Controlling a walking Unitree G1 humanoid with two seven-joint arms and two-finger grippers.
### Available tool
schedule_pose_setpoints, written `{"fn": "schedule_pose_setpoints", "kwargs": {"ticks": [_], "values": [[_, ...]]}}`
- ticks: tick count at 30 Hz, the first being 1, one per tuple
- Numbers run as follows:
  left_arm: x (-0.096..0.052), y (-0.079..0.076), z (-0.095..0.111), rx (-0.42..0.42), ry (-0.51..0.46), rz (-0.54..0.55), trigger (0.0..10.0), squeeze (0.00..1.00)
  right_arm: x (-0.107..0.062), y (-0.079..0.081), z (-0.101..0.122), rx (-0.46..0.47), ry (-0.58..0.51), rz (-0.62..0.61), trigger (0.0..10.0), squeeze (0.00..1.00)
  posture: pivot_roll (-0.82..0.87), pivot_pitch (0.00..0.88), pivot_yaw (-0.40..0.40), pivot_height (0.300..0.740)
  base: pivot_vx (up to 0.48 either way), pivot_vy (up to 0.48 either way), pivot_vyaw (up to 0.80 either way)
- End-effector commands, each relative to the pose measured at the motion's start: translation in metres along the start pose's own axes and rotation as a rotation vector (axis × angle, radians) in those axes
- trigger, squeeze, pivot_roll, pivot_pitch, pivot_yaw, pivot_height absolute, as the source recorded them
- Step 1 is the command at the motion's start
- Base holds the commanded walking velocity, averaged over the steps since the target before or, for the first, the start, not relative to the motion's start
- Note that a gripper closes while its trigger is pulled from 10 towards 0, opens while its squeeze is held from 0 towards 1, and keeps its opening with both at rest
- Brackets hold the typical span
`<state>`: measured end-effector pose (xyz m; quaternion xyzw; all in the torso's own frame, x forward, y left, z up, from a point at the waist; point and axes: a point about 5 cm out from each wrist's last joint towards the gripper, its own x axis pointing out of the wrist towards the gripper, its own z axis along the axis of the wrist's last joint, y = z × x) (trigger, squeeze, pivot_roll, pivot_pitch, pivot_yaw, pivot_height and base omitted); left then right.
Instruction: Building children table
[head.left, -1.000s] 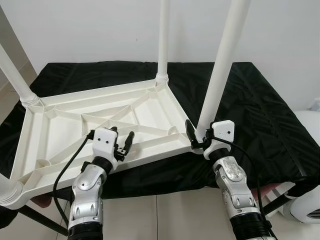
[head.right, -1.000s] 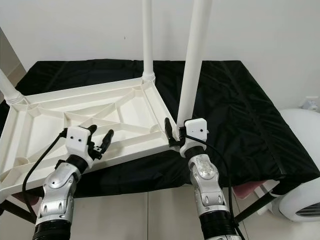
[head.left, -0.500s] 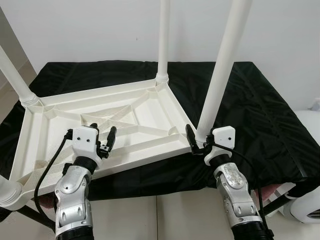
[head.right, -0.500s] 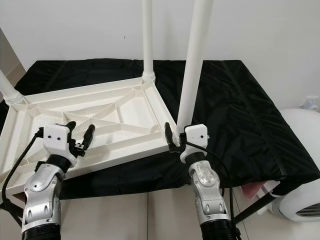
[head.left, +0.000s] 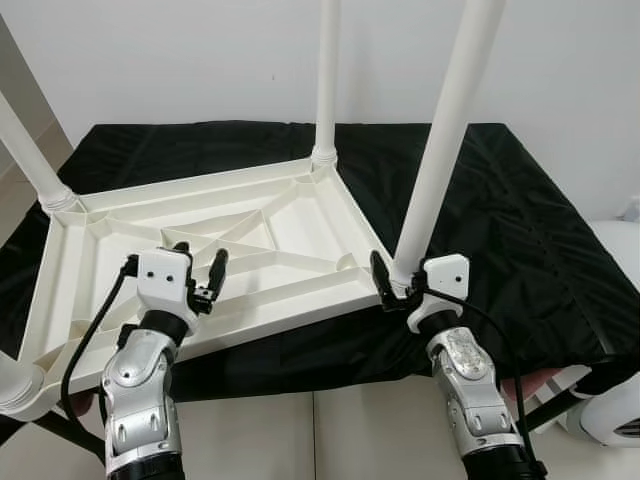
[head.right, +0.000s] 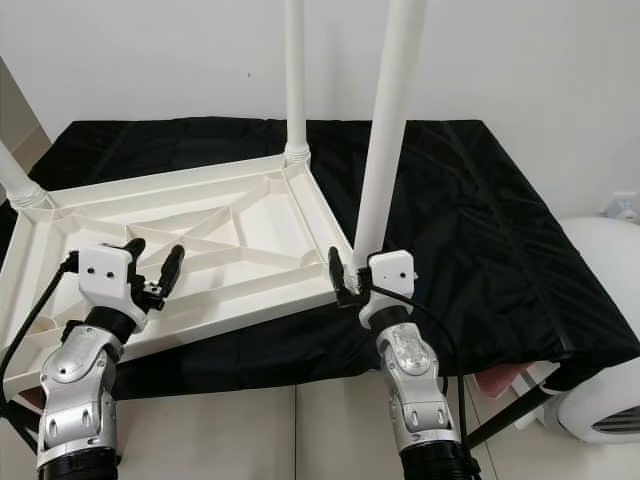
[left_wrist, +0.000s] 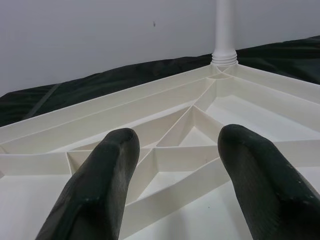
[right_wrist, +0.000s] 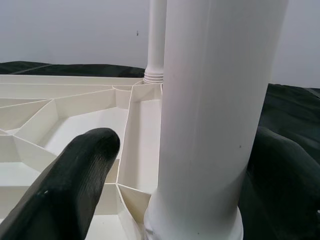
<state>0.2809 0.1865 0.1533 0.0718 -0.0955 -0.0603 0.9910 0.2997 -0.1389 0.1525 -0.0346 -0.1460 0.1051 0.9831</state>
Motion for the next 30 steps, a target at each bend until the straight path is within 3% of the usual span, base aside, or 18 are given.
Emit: {"fn": "schedule_pose_setpoints", "kwargs": {"ticks": [1,9,13,20,21,30], "values": [[-0.016,-0.004,-0.018,-0.084,0.078,0.318,10.0,0.0,-0.002,0.002,-0.001,0.002,0.001,0.002,10.0,0.0,-0.06,0.039,0.029,0.74,0.0,0.0,0.0],[-0.012,-0.019,-0.018,-0.07,0.071,0.19,10.0,0.0,-0.002,0.001,-0.001,-0.001,0.005,0.007,10.0,0.0,-0.07,0.041,0.027,0.74,0.0,0.0,0.0],[-0.008,-0.032,-0.018,-0.062,0.071,0.056,10.0,0.0,-0.002,-0.001,-0.001,-0.007,0.005,0.003,10.0,0.0,-0.07,0.042,0.031,0.74,0.0,0.0,0.0],[-0.005,-0.038,-0.017,-0.044,0.068,0.004,10.0,0.0,-0.001,-0.002,0.0,-0.009,0.003,-0.002,10.0,0.0,-0.07,0.045,0.033,0.74,0.0,0.0,0.0],[0.002,-0.043,-0.015,-0.008,0.056,-0.06,10.0,0.0,0.0,-0.004,0.0,-0.012,0.003,-0.008,10.0,0.0,-0.06,0.052,0.029,0.74,0.0,0.0,0.0],[0.018,-0.065,-0.013,0.074,0.045,-0.282,10.0,0.0,0.003,-0.005,0.001,-0.022,0.002,-0.001,10.0,0.0,-0.07,0.063,0.03,0.74,0.0,0.0,0.0]]}}
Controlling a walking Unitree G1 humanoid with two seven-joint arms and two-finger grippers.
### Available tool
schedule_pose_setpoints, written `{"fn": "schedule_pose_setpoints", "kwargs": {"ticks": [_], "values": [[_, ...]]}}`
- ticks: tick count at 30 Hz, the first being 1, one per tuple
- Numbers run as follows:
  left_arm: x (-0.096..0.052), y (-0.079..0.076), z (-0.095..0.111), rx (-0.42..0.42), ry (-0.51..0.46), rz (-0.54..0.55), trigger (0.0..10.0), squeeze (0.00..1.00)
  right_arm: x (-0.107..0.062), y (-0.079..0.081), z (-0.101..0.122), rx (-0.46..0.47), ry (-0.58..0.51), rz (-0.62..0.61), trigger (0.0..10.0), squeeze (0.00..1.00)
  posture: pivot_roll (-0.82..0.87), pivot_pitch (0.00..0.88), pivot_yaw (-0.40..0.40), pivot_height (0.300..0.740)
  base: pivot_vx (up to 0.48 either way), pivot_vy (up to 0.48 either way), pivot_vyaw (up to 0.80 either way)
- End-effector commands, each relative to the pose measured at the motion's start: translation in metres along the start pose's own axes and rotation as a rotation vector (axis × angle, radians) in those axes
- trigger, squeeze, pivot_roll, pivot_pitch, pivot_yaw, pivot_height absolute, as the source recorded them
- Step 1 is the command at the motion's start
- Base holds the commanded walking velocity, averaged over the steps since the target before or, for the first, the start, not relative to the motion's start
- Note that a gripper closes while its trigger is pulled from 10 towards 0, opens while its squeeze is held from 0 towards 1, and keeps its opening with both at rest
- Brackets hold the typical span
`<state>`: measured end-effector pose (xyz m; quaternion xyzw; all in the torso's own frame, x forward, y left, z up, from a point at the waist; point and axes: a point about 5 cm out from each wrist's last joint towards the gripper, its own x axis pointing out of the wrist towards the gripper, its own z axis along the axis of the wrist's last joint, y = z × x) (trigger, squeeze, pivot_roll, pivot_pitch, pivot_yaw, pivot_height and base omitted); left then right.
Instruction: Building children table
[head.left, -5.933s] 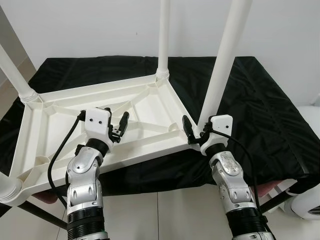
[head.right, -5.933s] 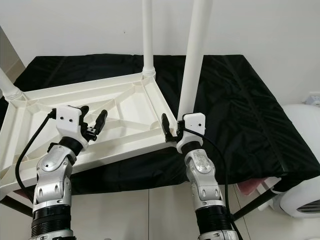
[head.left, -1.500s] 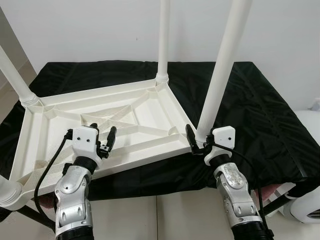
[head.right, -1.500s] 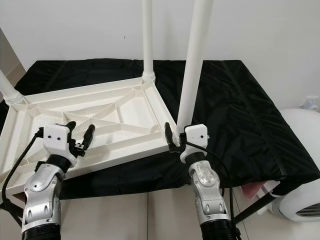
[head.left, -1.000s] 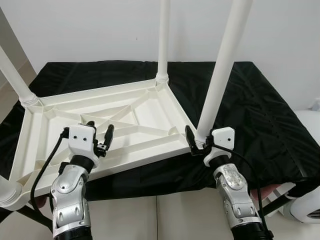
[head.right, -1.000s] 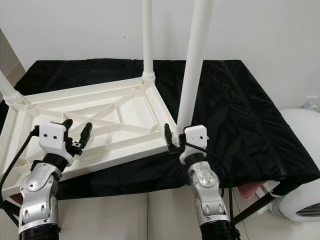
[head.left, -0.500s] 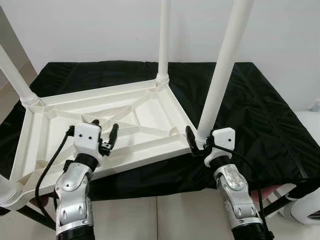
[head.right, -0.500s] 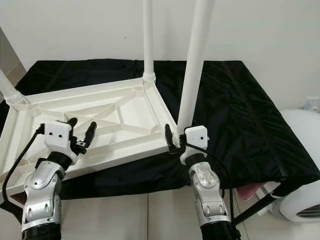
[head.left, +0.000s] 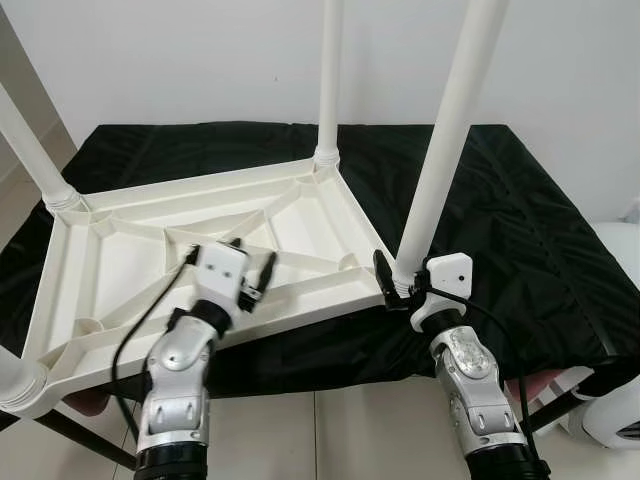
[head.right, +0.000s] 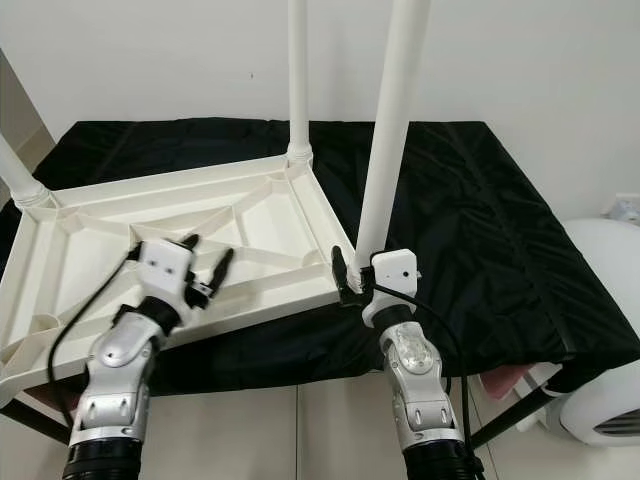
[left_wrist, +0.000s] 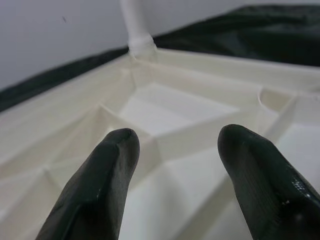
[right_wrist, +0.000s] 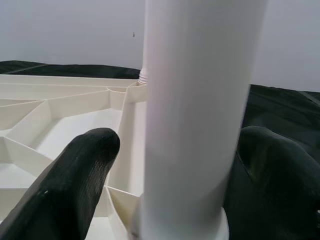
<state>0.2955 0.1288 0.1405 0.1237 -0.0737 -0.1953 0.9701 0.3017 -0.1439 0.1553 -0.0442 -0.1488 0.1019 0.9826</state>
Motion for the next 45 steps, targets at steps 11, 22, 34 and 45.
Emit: {"fn": "schedule_pose_setpoints", "kwargs": {"ticks": [11,22,34,45], "values": [[0.022,-0.034,0.006,0.03,-0.03,-0.216,10.0,0.0,0.003,-0.001,0.0,-0.008,0.001,0.004,10.0,0.0,-0.08,0.065,0.037,0.74,0.0,0.0,0.0],[0.033,-0.057,0.008,0.064,-0.012,-0.418,10.0,0.98,0.004,0.001,0.0,-0.005,0.0,0.008,10.0,0.0,-0.08,0.071,0.034,0.74,0.0,0.0,0.0],[0.039,-0.082,-0.003,0.184,0.055,-0.672,10.0,0.0,0.003,-0.001,0.001,-0.015,-0.002,0.002,10.0,0.0,-0.1,0.067,0.045,0.74,0.0,0.0,0.0],[0.053,-0.082,-0.012,0.218,0.169,-0.692,10.0,0.0,0.0,0.0,0.001,-0.014,-0.001,-0.003,10.0,0.0,-0.11,0.068,0.054,0.74,0.0,0.0,0.0]]}}
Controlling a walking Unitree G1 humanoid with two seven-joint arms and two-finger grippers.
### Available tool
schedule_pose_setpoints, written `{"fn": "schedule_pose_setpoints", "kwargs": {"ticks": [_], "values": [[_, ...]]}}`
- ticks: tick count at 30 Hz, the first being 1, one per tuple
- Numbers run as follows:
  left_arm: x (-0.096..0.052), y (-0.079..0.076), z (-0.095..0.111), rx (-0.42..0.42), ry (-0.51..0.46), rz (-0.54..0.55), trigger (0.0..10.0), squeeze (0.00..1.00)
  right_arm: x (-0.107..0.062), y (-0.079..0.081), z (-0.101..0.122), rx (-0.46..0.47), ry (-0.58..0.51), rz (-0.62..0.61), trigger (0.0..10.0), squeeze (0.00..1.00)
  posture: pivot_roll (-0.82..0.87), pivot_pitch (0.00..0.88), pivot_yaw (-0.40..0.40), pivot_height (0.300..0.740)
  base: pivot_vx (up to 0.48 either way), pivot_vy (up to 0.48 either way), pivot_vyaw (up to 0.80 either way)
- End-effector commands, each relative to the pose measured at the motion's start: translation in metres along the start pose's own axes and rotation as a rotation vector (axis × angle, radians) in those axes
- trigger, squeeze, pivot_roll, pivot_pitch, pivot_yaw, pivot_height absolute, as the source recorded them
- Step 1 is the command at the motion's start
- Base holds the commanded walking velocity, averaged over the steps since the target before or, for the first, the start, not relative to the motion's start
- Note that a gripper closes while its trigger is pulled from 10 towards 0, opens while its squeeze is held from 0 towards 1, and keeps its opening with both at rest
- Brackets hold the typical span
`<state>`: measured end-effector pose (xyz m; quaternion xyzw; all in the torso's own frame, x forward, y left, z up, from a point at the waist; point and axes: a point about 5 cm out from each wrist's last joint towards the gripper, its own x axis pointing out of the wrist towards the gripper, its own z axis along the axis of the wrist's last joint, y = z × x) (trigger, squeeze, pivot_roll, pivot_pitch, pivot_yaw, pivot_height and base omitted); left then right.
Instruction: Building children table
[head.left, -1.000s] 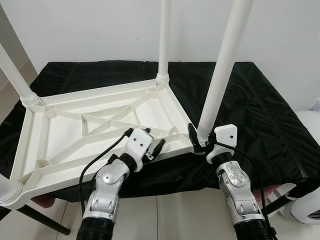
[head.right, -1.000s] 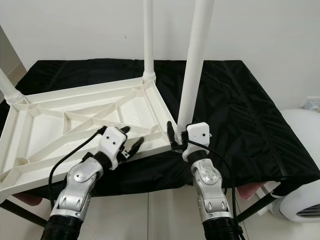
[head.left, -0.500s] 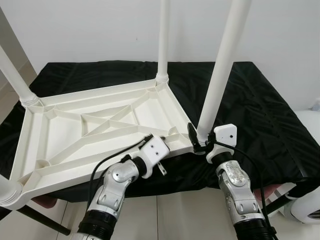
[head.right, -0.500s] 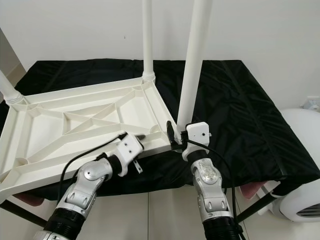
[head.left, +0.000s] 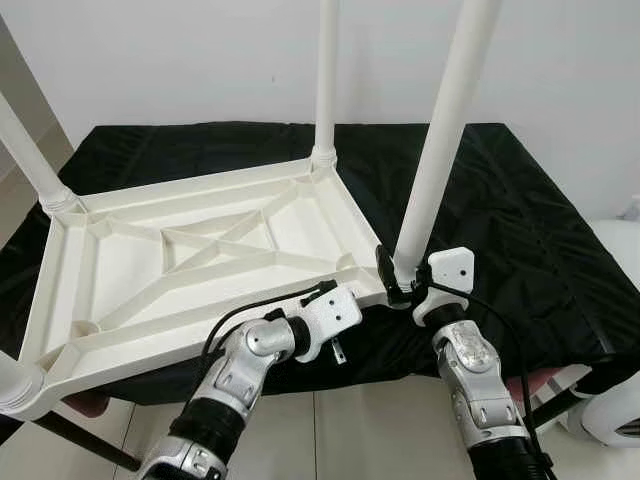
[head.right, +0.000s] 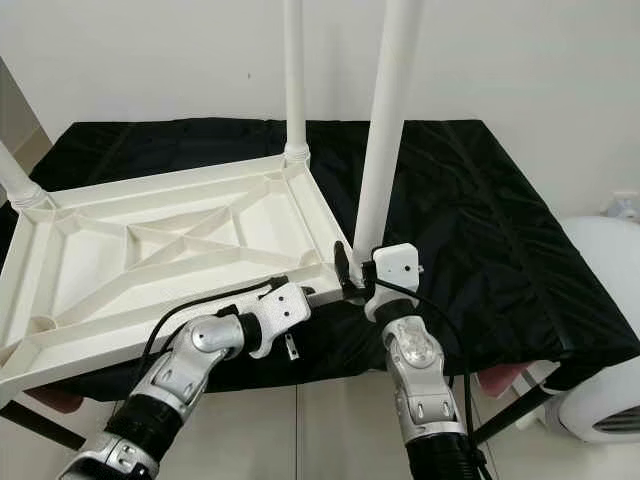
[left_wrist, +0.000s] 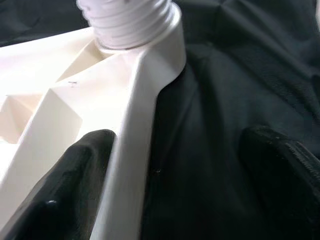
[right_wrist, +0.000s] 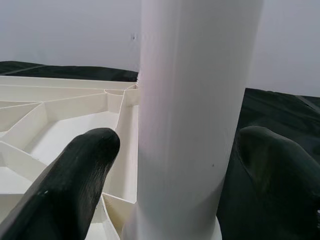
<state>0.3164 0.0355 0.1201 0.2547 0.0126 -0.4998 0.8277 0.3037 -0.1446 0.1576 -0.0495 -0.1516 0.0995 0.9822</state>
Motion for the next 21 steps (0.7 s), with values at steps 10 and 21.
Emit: {"fn": "schedule_pose_setpoints", "kwargs": {"ticks": [10,21], "values": [[0.0,0.011,-0.013,-0.082,0.074,0.012,9.1,0.0,-0.003,0.001,-0.001,-0.006,0.006,-0.004,10.0,0.0,-0.11,0.075,0.053,0.74,0.0,0.0,0.0],[-0.006,0.014,-0.016,-0.098,0.068,-0.035,0.0,0.0,-0.003,0.001,-0.001,-0.005,0.007,-0.008,10.0,0.0,-0.11,0.078,0.055,0.74,0.0,0.0,0.0]]}}
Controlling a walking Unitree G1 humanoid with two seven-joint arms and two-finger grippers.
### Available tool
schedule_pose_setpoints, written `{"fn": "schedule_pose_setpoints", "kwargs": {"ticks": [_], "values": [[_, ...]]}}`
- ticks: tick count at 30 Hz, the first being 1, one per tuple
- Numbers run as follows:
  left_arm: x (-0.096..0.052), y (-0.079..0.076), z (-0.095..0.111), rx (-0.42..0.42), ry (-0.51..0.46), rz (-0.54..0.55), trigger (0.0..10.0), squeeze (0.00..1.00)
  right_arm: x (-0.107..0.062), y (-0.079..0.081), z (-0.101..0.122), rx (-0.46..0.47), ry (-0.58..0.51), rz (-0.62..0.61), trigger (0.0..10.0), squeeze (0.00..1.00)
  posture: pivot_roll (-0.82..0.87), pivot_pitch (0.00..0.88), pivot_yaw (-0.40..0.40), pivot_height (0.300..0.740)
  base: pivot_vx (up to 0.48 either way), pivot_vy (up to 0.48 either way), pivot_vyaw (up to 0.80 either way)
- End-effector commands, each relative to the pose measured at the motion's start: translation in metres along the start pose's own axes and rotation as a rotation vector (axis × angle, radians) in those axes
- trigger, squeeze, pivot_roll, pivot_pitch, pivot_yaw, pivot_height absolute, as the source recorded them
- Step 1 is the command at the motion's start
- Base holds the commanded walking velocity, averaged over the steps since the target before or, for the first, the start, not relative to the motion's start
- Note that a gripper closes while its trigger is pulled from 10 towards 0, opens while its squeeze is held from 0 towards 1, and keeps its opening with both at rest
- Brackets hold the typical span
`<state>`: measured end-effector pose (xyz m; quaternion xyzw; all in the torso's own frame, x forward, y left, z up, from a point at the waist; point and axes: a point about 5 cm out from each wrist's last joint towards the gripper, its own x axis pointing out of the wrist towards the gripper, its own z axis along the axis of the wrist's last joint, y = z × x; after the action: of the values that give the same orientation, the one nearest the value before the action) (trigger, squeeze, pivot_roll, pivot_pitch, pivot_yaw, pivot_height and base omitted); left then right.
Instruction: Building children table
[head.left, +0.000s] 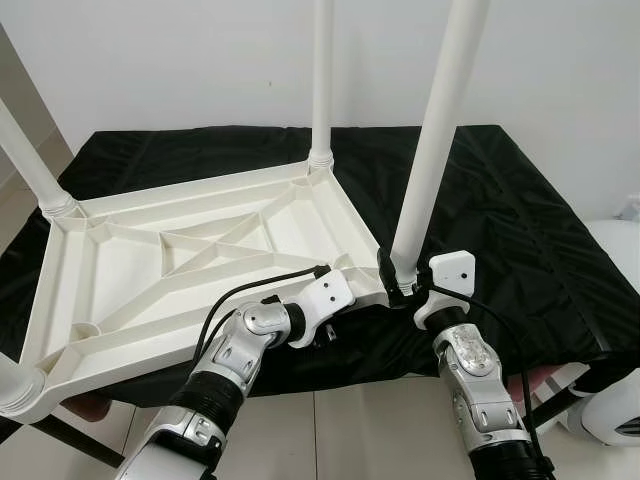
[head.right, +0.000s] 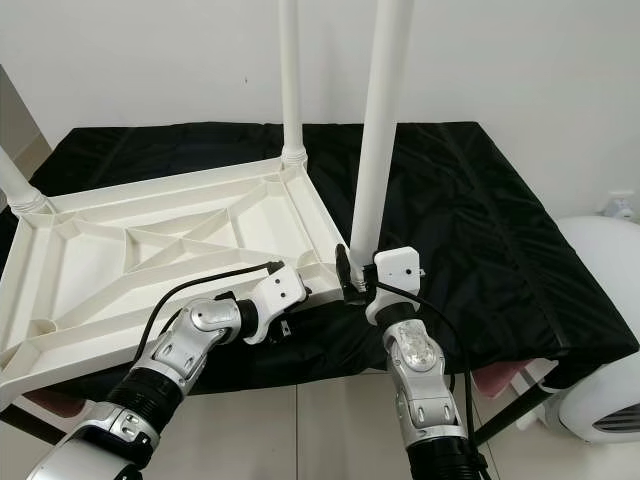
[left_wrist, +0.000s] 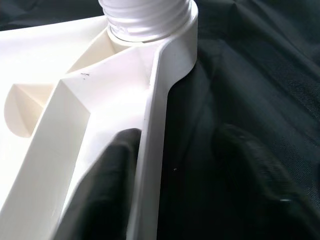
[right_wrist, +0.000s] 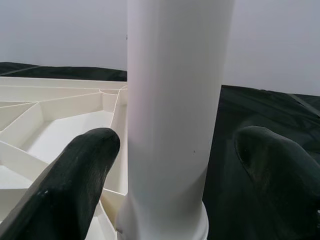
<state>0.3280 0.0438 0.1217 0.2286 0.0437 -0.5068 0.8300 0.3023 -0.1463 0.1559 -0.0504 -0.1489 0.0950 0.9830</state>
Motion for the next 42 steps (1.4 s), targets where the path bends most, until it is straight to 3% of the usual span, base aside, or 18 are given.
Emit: {"fn": "schedule_pose_setpoints", "kwargs": {"ticks": [1,14,15,16,17,19,24,38,42], "values": [[-0.004,0.001,-0.012,-0.025,0.047,-0.011,0.0,0.0,-0.001,0.002,0.0,-0.002,0.001,0.001,10.0,0.0,-0.11,0.078,0.055,0.74,0.0,0.0,0.0],[-0.009,-0.004,-0.017,-0.026,0.052,-0.058,0.0,0.0,-0.002,-0.001,0.0,-0.005,0.01,0.013,10.0,0.0,-0.11,0.082,0.051,0.74,0.0,0.0,0.0],[-0.01,-0.004,-0.017,-0.023,0.053,-0.061,1.1,0.0,-0.002,-0.002,0.0,-0.007,0.012,0.02,10.0,0.0,-0.11,0.083,0.051,0.74,0.0,0.0,0.0],[-0.01,-0.004,-0.017,-0.022,0.055,-0.064,4.8,0.0,-0.001,-0.003,-0.001,-0.005,0.015,0.029,10.0,0.0,-0.11,0.083,0.051,0.74,0.0,0.0,0.0],[-0.01,-0.004,-0.017,-0.022,0.055,-0.064,4.8,0.0,-0.001,-0.003,-0.001,-0.005,0.015,0.029,10.0,0.0,-0.11,0.083,0.051,0.74,0.0,0.0,0.0],[-0.011,-0.005,-0.017,-0.007,0.058,-0.073,10.0,0.0,0.0,-0.007,-0.001,0.003,0.021,0.044,10.0,0.0,-0.11,0.084,0.051,0.74,0.0,0.0,0.0],[-0.012,-0.007,-0.018,0.002,0.064,-0.087,10.0,0.0,0.002,-0.01,-0.001,0.004,0.03,0.078,10.0,0.0,-0.11,0.086,0.054,0.74,0.0,0.0,0.0],[-0.013,-0.007,-0.013,0.018,0.057,-0.103,10.0,0.0,0.011,-0.016,-0.003,0.122,0.124,0.471,10.0,0.0,-0.11,0.084,0.055,0.74,0.0,0.0,0.0],[-0.013,-0.007,-0.011,0.016,0.053,-0.105,10.0,0.0,0.013,-0.023,-0.002,0.108,0.145,0.548,10.0,0.0,-0.11,0.085,0.055,0.74,0.0,0.0,0.0]]}}
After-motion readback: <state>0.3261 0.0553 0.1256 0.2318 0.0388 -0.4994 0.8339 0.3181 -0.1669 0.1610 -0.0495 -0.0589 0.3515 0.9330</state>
